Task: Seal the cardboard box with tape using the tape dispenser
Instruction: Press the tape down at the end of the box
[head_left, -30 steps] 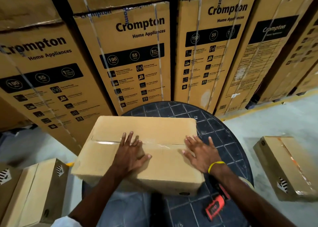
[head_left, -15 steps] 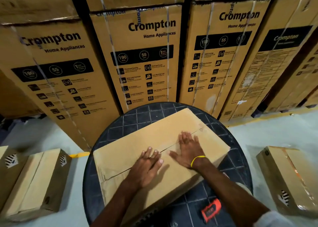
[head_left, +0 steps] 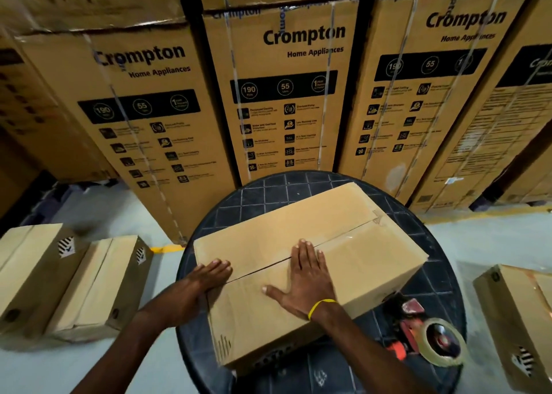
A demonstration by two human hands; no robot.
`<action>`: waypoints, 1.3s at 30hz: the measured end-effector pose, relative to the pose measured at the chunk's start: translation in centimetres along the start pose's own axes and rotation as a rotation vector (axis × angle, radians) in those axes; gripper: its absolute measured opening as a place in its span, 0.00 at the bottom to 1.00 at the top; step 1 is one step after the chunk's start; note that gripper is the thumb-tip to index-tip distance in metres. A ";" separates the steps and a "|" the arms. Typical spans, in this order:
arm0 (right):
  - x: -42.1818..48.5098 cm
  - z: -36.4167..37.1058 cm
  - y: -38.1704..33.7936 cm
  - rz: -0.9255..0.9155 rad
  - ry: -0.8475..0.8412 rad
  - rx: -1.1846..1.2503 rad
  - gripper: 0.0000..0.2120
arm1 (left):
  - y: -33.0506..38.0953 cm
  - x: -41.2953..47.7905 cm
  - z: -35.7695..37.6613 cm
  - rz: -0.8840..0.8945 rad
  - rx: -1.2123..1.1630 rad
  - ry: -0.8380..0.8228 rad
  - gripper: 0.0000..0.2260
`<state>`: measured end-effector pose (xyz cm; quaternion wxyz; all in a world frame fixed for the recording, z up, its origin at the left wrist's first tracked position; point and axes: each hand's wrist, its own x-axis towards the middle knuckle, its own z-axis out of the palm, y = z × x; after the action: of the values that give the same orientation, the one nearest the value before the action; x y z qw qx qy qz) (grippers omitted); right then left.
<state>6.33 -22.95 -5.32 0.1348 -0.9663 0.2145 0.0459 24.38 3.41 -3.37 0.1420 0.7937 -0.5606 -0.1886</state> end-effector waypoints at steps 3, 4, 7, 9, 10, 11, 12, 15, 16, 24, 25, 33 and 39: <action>0.0 0.1 -0.2 0.010 0.013 0.011 0.63 | 0.0 0.4 0.6 0.005 0.202 -0.026 0.47; 0.1 0.1 -0.2 0.014 0.015 0.019 0.63 | -0.1 0.6 0.9 0.019 0.276 -0.030 0.49; 0.5 -0.1 -0.3 0.020 -0.017 0.033 0.63 | -0.7 1.3 0.6 0.070 0.417 -0.021 0.51; 1.4 -0.7 -0.2 0.000 -0.066 0.031 0.62 | -0.5 1.5 0.1 0.088 0.423 -0.013 0.47; 2.0 -1.1 -0.2 -0.012 -0.094 0.028 0.60 | -0.3 1.5 0.0 0.083 0.430 -0.007 0.46; 2.8 -1.4 -0.2 -0.019 -0.123 0.021 0.59 | 0.0 1.5 -0.1 0.074 0.440 0.015 0.45; 3.7 -1.8 -0.2 -0.024 -0.149 0.013 0.58 | 0.5 1.5 0.0 0.063 0.443 0.049 0.44; 6.5 -2.8 -0.2 -0.039 -0.217 0.023 0.55 | 2.8 1.5 1.6 0.019 0.425 0.148 0.44; 7.1 -3.2 -0.2 -0.055 -0.247 0.036 0.52 | 3.8 1.6 2.5 -0.014 0.396 0.179 0.45; 1.5 -1.2 -2.2 -0.308 -0.231 -0.047 0.44 | 10.8 5.1 8.2 -0.228 0.259 0.315 0.38; -0.4 -0.5 -2.3 -0.359 -0.213 -0.033 0.46 | 10.9 5.3 8.5 -0.224 0.273 0.357 0.35; -4.3 0.1 0.4 -0.479 -0.184 0.044 0.41 | 11.4 5.7 9.6 -0.268 0.316 0.430 0.40; -3.9 -2.3 6.3 -0.554 -0.273 -0.022 0.39 | 14.0 6.0 10.0 -0.150 0.242 0.482 0.36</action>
<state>0.16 -27.52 -4.10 0.1594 -0.9743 -0.0776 0.1392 9.85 -7.09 -7.01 0.1610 0.8660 -0.4690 0.0642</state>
